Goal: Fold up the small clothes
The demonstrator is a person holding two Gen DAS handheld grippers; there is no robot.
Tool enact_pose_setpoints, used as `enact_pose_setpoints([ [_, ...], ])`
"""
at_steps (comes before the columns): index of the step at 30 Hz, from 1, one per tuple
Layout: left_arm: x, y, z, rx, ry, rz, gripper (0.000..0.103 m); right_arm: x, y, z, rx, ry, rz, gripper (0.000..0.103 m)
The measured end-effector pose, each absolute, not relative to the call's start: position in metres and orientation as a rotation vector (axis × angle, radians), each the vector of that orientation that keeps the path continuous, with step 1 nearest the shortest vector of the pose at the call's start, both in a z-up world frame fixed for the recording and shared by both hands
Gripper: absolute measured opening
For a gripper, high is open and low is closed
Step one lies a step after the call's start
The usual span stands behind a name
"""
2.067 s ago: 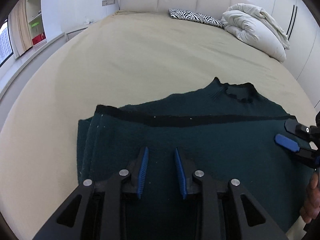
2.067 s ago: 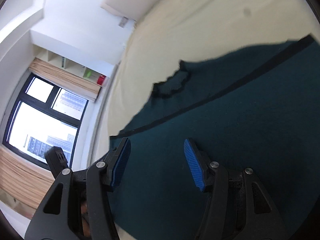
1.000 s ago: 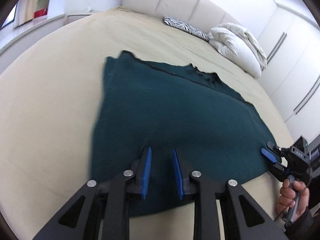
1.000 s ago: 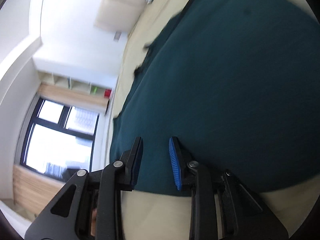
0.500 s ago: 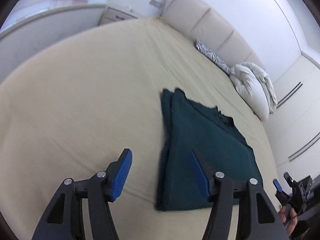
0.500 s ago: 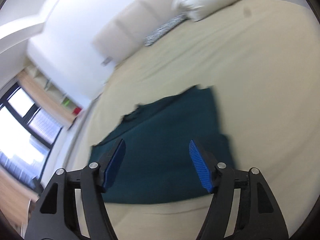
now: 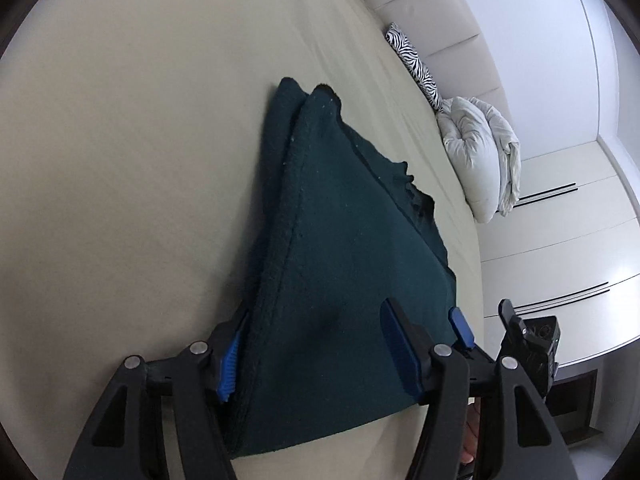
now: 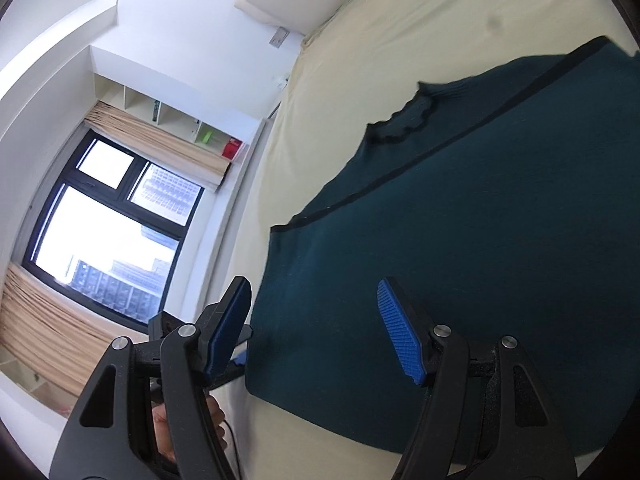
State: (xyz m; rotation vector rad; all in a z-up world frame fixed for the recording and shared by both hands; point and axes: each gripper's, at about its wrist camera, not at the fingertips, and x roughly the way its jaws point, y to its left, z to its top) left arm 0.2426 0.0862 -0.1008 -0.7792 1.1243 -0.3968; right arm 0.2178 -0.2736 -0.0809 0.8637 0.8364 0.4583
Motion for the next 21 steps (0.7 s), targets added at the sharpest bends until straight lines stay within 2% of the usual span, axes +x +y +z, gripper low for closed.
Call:
enact_pose_setpoints([
  [10,0.233,0.093,-0.106,-0.869,1.201,-0.398,0.061,0.209,-0.258,-0.095,0.880,0.965,0.544,0.064],
  [12,0.234,0.098,-0.110,-0.924,1.214,-0.386,0.052,0.217,-0.245,-0.101,0.873,0.990,0.564,0.064],
  [13,0.237,0.099,-0.114,-0.940,1.222,-0.388,0.038,0.219,-0.240,-0.101,0.870,0.997,0.582,0.064],
  [14,0.238,0.099,-0.118,-0.942,1.232,-0.381,0.016,0.224,-0.233,-0.104,0.866,1.013,0.597,0.064],
  [17,0.239,0.100,-0.125,-0.964,1.233,-0.386,0.014,0.235,-0.218,-0.122,0.828,1.090,0.567,0.064],
  [21,0.237,0.104,-0.121,-0.992,1.197,-0.405,0.013,0.237,-0.216,-0.131,0.828,1.030,0.582,0.063],
])
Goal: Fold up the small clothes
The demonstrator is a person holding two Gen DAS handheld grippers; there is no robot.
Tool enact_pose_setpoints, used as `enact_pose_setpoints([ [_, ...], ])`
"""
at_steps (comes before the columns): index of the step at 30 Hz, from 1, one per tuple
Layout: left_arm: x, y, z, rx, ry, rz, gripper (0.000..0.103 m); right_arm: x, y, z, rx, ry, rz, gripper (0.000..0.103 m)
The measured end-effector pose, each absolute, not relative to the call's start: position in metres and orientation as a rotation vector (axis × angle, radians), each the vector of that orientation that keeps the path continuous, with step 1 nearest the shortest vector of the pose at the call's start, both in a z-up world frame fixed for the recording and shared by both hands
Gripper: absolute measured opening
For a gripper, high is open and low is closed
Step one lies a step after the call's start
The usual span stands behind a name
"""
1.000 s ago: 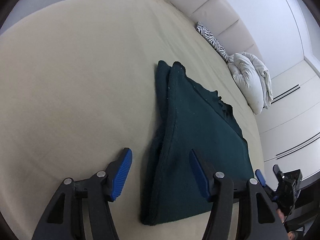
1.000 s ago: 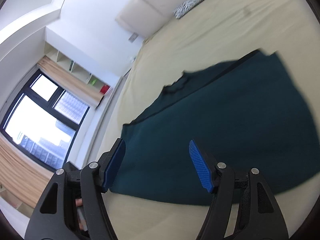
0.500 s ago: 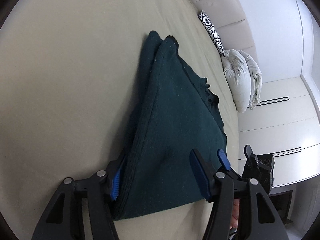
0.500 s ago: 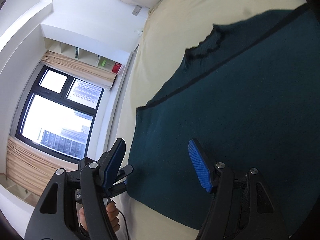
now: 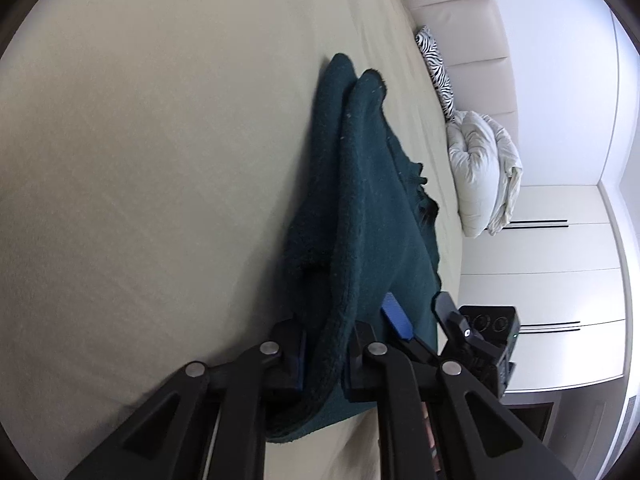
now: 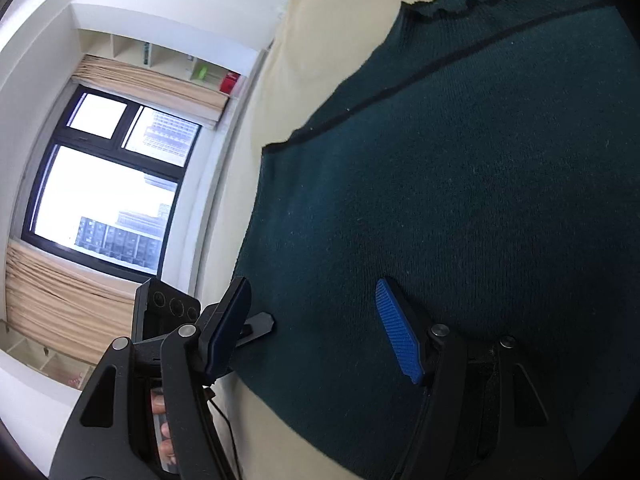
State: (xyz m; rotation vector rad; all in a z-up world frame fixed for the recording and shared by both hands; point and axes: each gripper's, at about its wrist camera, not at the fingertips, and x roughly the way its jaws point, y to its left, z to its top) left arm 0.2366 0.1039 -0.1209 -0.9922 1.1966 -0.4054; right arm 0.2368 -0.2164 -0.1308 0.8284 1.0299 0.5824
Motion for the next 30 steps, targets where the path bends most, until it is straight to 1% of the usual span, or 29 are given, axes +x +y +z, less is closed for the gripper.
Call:
enact_pose_setpoints([
  [2,0.236,0.102,-0.112,-0.978,1.175,-0.416,0.013,0.232,-0.220,-0.129,0.842,1.027,0.595,0.062],
  [6,0.237,0.091,-0.083,-0.924,1.132,-0.444,0.013,0.226,-0.244,-0.127,0.972,1.015,0.609,0.062],
  [8,0.241,0.078,-0.063,-0.877,1.112,-0.464,0.013,0.221,-0.267,-0.124,1.025,0.978,0.599,0.062],
  [10,0.247,0.057,-0.044,-0.831,1.098,-0.490,0.013,0.218,-0.293,-0.126,1.104,0.950,0.596,0.065],
  [12,0.253,0.027,-0.027,-0.776,1.093,-0.531,0.013,0.213,-0.322,-0.126,1.177,0.913,0.600,0.066],
  [16,0.261,-0.059,-0.005,-0.635,1.102,-0.637,0.013,0.207,-0.371,-0.130,1.319,0.866,0.612,0.066],
  [18,0.265,-0.105,-0.005,-0.583,1.115,-0.702,0.013,0.205,-0.388,-0.131,1.340,0.861,0.616,0.066],
  [21,0.270,-0.162,-0.021,-0.562,1.141,-0.786,0.014,0.204,-0.416,-0.133,1.405,0.866,0.633,0.066],
  [22,0.272,-0.177,-0.029,-0.553,1.152,-0.806,0.015,0.201,-0.427,-0.135,1.433,0.858,0.633,0.066],
  [23,0.271,-0.190,-0.039,-0.524,1.163,-0.815,0.019,0.199,-0.438,-0.139,1.448,0.847,0.617,0.067],
  [24,0.269,-0.198,-0.045,-0.502,1.177,-0.817,0.022,0.198,-0.447,-0.141,1.455,0.843,0.603,0.071],
  [25,0.265,-0.202,-0.051,-0.496,1.188,-0.832,0.027,0.198,-0.456,-0.147,1.469,0.844,0.583,0.071],
  [28,0.251,-0.193,-0.051,-0.521,1.181,-0.902,0.047,0.197,-0.465,-0.160,1.495,0.860,0.578,0.069],
  [30,0.243,-0.175,-0.040,-0.521,1.119,-0.930,0.047,0.200,-0.461,-0.157,1.448,0.877,0.574,0.069],
])
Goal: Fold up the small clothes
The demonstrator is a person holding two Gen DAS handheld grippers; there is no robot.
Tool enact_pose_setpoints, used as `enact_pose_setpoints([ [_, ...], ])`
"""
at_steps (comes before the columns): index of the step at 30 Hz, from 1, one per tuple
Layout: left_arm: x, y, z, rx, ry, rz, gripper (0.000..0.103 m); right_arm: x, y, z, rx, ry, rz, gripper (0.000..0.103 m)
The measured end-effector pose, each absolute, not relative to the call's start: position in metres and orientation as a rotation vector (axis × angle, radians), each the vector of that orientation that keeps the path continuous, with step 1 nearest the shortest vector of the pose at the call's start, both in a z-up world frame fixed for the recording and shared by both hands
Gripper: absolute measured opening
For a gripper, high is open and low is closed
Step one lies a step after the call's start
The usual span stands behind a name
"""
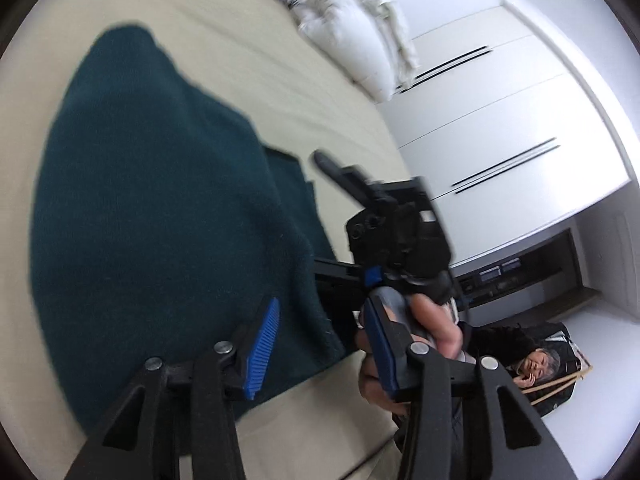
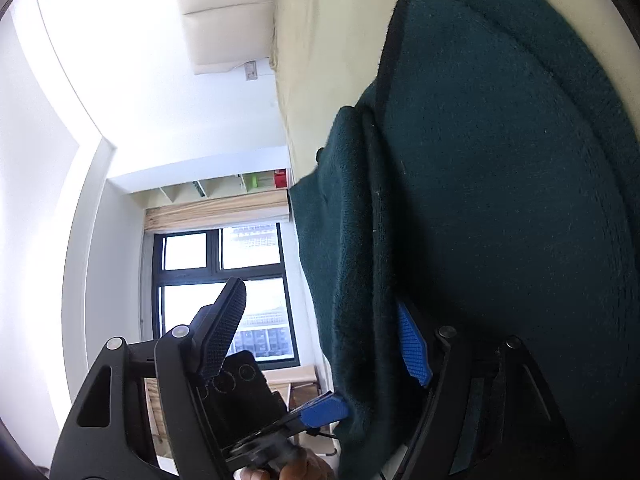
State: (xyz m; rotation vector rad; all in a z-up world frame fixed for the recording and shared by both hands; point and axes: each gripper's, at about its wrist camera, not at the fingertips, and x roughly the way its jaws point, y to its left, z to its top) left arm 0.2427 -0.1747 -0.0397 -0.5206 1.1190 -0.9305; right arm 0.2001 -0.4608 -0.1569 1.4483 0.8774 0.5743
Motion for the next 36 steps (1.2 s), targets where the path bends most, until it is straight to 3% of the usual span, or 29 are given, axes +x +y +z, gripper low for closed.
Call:
enact_pose_setpoints([
  [4,0.247,-0.127,-0.029,-0.516,1.051,-0.850,0.047,0.210,-0.449,-0.144,1.294,0.953,0.530,0.067],
  [7,0.245,-0.109,-0.031,-0.511,1.053,-0.775,0.047,0.218,-0.439,-0.139,1.169,1.036,0.450,0.038],
  [8,0.241,-0.107,-0.030,-0.514,1.053,-0.772,0.047,0.219,-0.436,-0.137,1.120,1.063,0.411,0.021],
  [9,0.239,-0.107,-0.031,-0.507,1.056,-0.772,0.047,0.220,-0.434,-0.135,1.078,1.076,0.387,0.017],
  [19,0.209,-0.158,-0.038,-0.315,1.074,-0.860,0.047,0.174,-0.485,-0.084,0.934,0.970,0.284,0.014],
  [24,0.204,-0.165,-0.036,-0.286,1.066,-0.850,0.047,0.163,-0.525,-0.116,0.972,1.023,0.196,0.013],
  [36,0.248,-0.201,-0.021,-0.153,0.977,-0.748,0.047,0.160,-0.534,-0.121,0.986,1.005,0.233,0.013],
])
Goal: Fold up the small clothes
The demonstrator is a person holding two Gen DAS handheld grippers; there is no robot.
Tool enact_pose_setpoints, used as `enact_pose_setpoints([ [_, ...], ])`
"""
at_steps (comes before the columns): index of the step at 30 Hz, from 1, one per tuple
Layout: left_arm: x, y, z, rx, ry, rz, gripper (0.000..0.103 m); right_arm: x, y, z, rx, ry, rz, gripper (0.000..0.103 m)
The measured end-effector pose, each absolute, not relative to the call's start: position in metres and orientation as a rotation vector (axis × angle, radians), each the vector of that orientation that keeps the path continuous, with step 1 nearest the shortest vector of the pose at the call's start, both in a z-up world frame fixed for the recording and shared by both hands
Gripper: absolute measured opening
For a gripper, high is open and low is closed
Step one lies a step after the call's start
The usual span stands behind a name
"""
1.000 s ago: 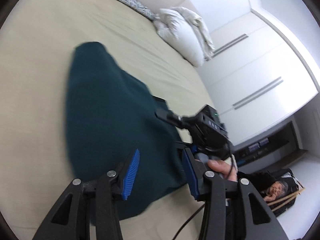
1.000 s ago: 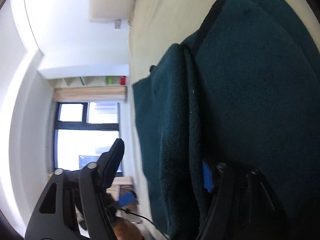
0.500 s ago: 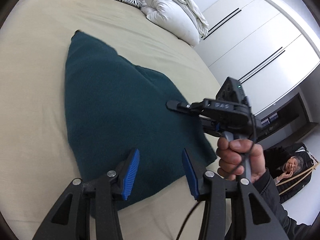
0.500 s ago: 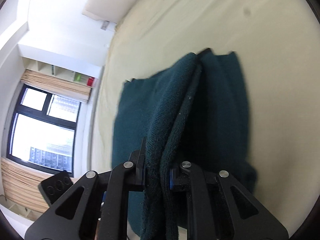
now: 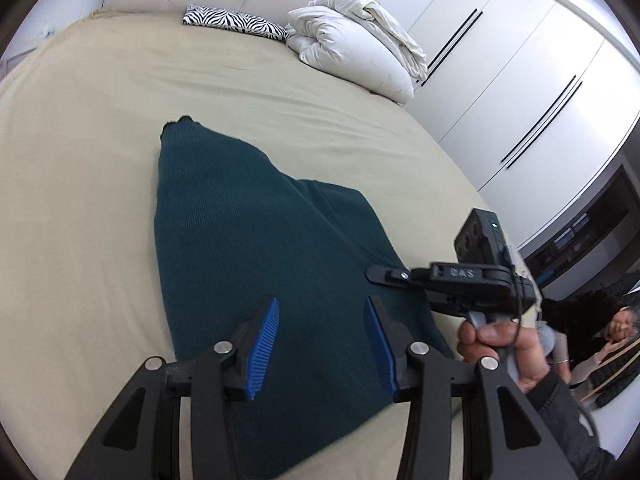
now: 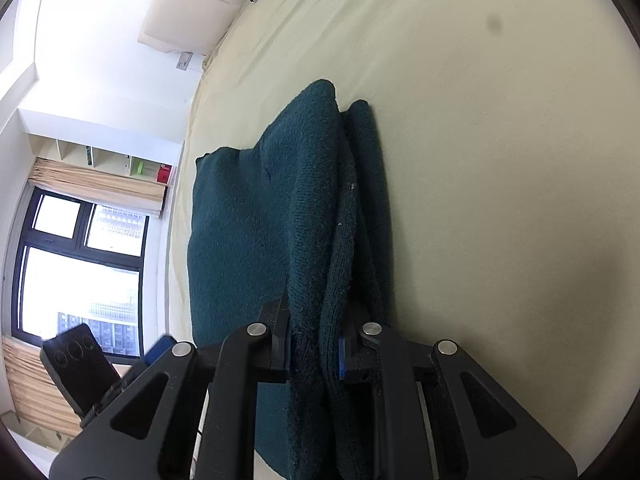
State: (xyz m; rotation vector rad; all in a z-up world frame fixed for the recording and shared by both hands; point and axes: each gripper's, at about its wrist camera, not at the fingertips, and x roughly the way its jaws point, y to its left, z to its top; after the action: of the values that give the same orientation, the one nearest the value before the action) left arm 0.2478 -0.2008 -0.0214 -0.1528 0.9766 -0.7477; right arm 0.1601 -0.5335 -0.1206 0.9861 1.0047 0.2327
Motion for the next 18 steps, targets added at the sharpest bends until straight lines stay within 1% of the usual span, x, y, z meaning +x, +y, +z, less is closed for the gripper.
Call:
enact_pose_setpoints([
  [1,0.257,-0.206,-0.024,-0.115,0.968,-0.717,0.047,0.155,-0.531,-0.118,1.003,1.005,0.249,0.013],
  [3,0.271,-0.206,-0.027,-0.088,0.954,-0.665,0.047,0.156,-0.525,-0.130,1.065,1.000,0.280,0.013],
  [6,0.294,-0.198,-0.025,-0.127,0.934,-0.638,0.047,0.151,-0.531,-0.124,1.086,1.015,0.240,0.018],
  [10,0.321,-0.201,-0.022,-0.106,0.903,-0.625,0.047,0.145,-0.554,-0.078,0.924,0.955,0.090,0.026],
  [12,0.338,-0.210,-0.035,-0.067,0.937,-0.607,0.047,0.158,-0.553,-0.062,0.925,0.912,0.144,0.027],
  [14,0.352,-0.218,-0.058,-0.046,0.992,-0.578,0.047,0.183,-0.534,-0.054,0.891,0.922,0.217,0.027],
  [15,0.354,-0.220,-0.068,-0.044,1.001,-0.570,0.047,0.194,-0.525,-0.055,0.872,0.937,0.243,0.027],
  [17,0.352,-0.222,-0.082,-0.044,0.960,-0.550,0.050,0.221,-0.510,-0.073,0.869,0.999,0.267,0.027],
  [18,0.351,-0.223,-0.084,-0.033,0.950,-0.540,0.050,0.231,-0.508,-0.086,0.870,1.041,0.245,0.024],
])
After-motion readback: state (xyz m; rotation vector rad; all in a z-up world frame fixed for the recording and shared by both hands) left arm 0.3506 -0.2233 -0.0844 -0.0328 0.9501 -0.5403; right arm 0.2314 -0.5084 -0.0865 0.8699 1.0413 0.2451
